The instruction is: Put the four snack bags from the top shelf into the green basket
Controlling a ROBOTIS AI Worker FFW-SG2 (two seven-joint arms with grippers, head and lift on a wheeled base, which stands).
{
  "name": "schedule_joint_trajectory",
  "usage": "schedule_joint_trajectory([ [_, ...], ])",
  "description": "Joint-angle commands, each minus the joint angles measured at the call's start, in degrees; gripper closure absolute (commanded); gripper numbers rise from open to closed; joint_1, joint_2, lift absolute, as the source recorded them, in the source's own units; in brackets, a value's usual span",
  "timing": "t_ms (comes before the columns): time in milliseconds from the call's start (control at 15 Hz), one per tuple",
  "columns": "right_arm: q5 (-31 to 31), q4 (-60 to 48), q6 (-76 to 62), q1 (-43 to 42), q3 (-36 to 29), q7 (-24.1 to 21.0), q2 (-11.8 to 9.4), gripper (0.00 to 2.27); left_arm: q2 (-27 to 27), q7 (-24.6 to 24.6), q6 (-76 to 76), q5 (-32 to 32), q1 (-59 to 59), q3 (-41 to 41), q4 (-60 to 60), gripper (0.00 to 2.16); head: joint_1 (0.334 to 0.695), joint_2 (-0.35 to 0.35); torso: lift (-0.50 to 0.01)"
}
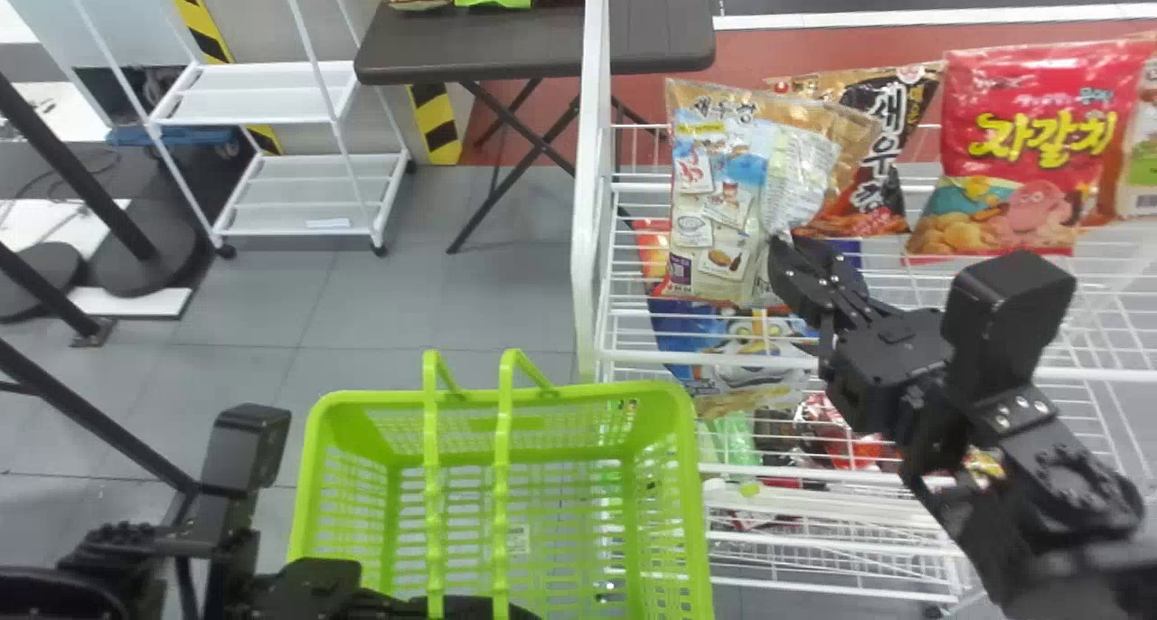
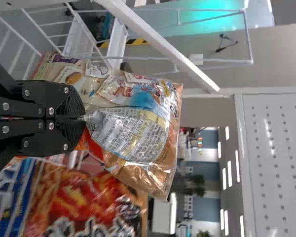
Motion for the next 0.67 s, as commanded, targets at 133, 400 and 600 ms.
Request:
schedule_joint_trajectory([
  [133,-3.78,-11.63,22.58,7.28,-1.94,5.98,0.05,2.25,-1.7,-0.57,0.07,-0.43,0.26,1.03,0.68,2.15,0.695,0.024,0.0],
  [400,-5.71,-17.69,41.39,7.72,0.17,9.67,0.05,2.25,-3.11,-0.57,0.07,-1.04,0.08,1.03,1.47,2.15,0.695,0.071,0.0],
  [600,-6.77,-17.16,48.42,5.61,4.03,9.93,0.05,2.25,-3.55,-0.57,0.07,-1.22,-0.18,0.77,2.0,2.15,0.695,0.147,0.0],
])
